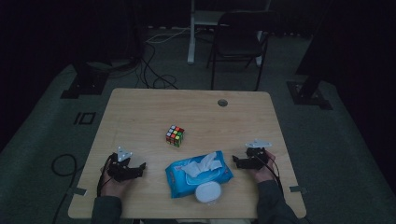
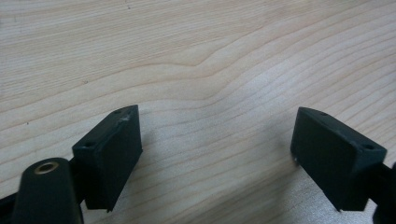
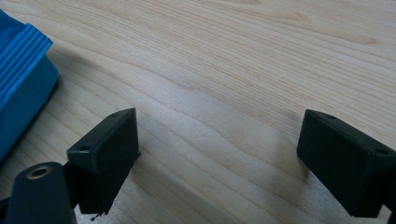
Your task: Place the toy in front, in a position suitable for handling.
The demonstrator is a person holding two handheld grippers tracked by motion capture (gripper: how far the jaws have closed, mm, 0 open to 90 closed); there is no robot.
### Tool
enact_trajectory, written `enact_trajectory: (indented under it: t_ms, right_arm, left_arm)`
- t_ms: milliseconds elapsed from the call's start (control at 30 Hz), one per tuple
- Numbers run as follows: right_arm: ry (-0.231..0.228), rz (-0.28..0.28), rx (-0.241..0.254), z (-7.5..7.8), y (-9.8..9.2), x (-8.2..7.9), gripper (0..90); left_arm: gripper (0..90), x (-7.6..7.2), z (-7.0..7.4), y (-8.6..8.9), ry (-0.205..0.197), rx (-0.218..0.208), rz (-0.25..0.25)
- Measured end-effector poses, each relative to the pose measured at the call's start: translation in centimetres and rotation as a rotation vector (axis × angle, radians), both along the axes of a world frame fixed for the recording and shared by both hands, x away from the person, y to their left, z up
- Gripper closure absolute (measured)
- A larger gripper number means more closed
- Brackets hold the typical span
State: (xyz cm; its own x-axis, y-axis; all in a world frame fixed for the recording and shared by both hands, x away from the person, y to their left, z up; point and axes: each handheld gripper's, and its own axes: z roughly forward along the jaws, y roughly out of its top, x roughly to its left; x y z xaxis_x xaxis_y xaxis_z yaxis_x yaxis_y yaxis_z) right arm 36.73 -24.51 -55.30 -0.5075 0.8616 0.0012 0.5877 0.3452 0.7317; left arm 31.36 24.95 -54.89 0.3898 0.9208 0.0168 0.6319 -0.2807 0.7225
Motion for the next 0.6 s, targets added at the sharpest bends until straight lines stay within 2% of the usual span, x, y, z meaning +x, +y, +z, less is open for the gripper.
enact_trajectory:
  t_ms: [133, 333, 367, 500, 600]
  right_arm:
    - [0.0, 0.0, 0.0, 0.0, 0.0, 0.0, 12.7]
    - [-0.002, 0.001, 0.001, 0.0, -0.1, 0.0, 13.8]
    - [-0.004, 0.0, 0.002, 0.0, -0.1, 0.0, 15.4]
    - [-0.017, -0.008, 0.01, 0.3, -0.5, -0.4, 34.6]
    - [-0.004, 0.008, 0.048, 0.4, -0.6, -0.7, 38.3]
  left_arm:
    - [23.2, -0.2, 0.1, -0.1, -0.004, -0.003, -0.002]
    - [30.9, -0.6, 0.6, -0.6, 0.026, -0.025, -0.033]
    - [30.9, -0.8, 0.7, -0.8, 0.024, -0.025, -0.042]
    - [31.8, -1.5, 1.3, -1.8, 0.011, -0.015, -0.075]
    - [34.6, -2.3, 1.9, -2.2, -0.008, -0.029, -0.097]
